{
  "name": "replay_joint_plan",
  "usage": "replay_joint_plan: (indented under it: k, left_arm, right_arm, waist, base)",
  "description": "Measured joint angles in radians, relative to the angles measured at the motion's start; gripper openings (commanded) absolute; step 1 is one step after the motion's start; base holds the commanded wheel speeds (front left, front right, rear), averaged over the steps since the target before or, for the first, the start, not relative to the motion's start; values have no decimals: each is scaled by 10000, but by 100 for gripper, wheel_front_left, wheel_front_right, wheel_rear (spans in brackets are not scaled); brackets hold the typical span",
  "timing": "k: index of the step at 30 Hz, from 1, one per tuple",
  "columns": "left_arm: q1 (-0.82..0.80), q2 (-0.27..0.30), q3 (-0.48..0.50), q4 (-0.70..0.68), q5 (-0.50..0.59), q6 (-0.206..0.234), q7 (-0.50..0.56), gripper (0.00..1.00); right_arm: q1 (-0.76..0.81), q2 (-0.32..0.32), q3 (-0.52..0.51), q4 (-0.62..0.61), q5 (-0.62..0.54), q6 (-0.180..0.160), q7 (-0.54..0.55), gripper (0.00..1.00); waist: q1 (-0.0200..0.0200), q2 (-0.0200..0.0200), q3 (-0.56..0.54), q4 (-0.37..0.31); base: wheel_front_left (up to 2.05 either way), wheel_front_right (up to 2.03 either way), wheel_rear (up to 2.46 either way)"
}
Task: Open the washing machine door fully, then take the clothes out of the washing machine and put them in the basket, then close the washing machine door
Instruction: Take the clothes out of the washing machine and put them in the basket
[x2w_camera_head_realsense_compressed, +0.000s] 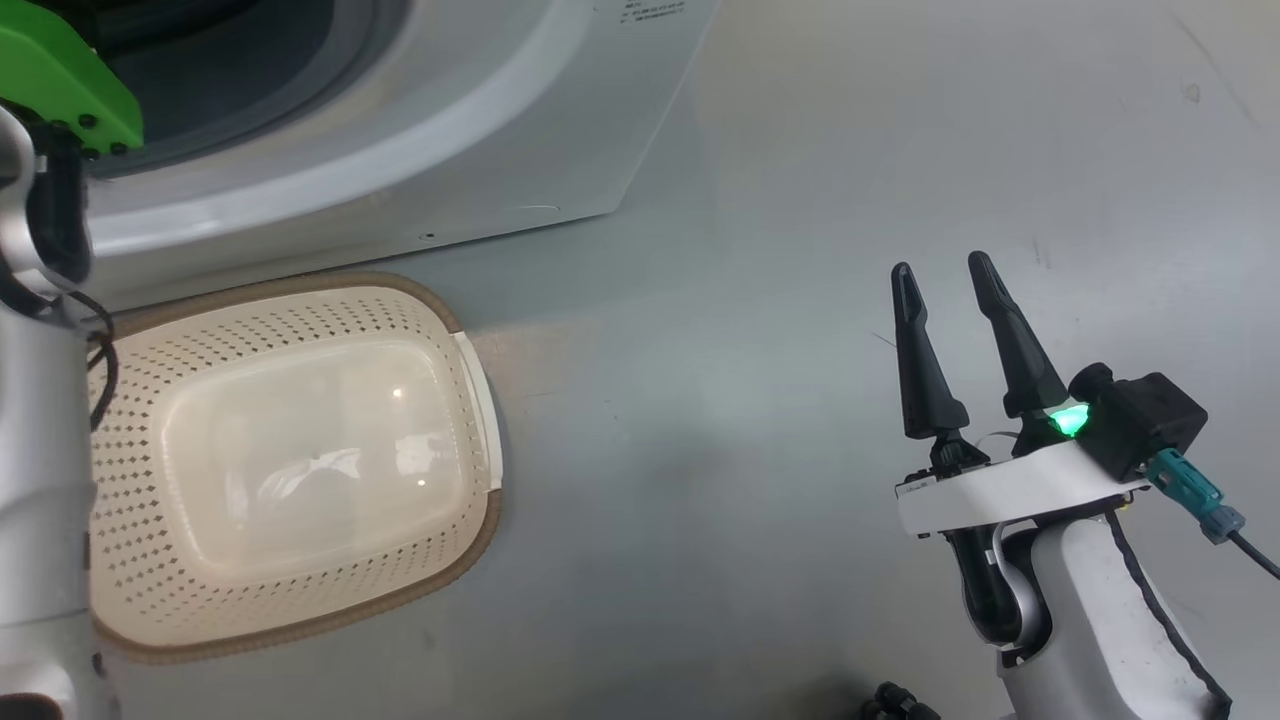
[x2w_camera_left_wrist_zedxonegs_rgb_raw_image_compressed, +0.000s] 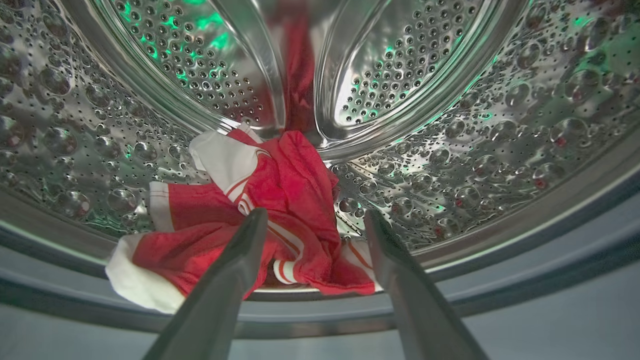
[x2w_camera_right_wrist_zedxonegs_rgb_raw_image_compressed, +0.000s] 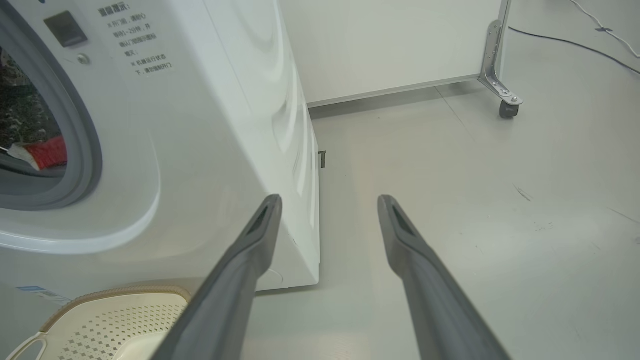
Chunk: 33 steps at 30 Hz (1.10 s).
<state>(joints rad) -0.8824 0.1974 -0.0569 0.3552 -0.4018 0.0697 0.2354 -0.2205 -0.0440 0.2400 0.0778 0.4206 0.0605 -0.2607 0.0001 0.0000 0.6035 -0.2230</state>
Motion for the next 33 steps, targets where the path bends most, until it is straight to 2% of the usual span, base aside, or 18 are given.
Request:
replay_joint_plan:
  k: [11, 20, 33]
  left_arm:
    - [-1522, 629, 339, 926, -136, -50, 779, 100]
    - [-2150, 796, 387, 1824, -416, -222, 1421, 100]
    - [-2455, 880, 226, 2945, -606, -341, 2761, 100]
  right_arm:
    - [-287, 2, 291, 48, 376, -13, 0, 100]
    - [-505, 6, 362, 107, 633, -107, 0, 100]
    - [-673, 6, 376, 130, 798, -117, 2, 100]
  waist:
    - [0, 0, 420, -748]
    - [0, 0, 732, -1095]
    - [0, 0, 773, -1183]
  base:
    - [0, 0, 0]
    - [0, 0, 0]
    - [0, 0, 0]
